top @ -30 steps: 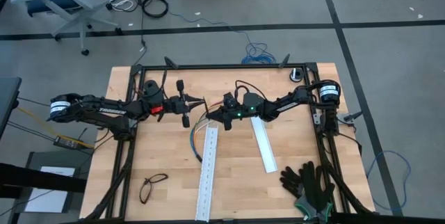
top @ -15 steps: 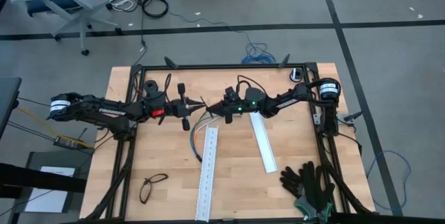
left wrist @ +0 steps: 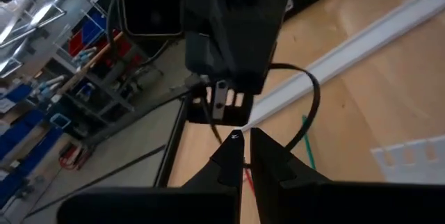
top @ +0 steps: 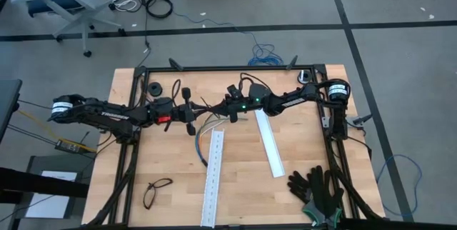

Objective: Ziptie cables
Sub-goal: Wrap the black zip tie around the object

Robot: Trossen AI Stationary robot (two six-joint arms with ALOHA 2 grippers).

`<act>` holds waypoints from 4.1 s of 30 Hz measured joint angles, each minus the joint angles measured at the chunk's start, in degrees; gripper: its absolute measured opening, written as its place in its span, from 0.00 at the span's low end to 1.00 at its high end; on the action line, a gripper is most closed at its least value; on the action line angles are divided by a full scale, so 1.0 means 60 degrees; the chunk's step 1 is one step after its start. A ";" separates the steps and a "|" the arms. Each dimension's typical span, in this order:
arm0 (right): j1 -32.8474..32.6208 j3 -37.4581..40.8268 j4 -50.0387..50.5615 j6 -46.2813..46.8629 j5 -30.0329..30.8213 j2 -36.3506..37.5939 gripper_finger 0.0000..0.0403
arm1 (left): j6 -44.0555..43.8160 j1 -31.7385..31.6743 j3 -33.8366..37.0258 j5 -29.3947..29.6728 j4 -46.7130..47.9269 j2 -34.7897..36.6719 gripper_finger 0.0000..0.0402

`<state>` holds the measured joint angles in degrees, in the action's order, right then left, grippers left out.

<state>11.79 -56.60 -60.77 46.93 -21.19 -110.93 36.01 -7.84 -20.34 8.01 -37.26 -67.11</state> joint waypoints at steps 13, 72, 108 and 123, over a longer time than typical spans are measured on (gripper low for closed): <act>0.0007 0.0413 -0.0351 -0.0549 -0.0056 0.0000 0.00 | -0.1716 0.0009 0.0000 0.0292 -0.0003 0.0000 0.00; 0.0941 0.0481 -0.0914 -0.2622 -0.5436 0.0000 0.00 | -0.4892 -0.0645 -0.0004 -0.4089 -0.4366 -0.1845 0.24; 0.0933 0.0487 -0.0833 -0.2597 -0.5584 0.0000 0.00 | -0.5873 -0.1503 -0.0878 -0.6989 -0.5733 -0.3555 0.02; 0.1251 0.0488 0.0020 -0.2500 -0.5584 0.0000 0.04 | -0.6199 -0.1507 -0.0878 -0.6801 -0.5607 -0.3555 0.00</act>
<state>19.29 -53.67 -60.65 31.93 -54.70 -110.93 -1.19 -16.88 -25.61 -32.80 -70.90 -88.44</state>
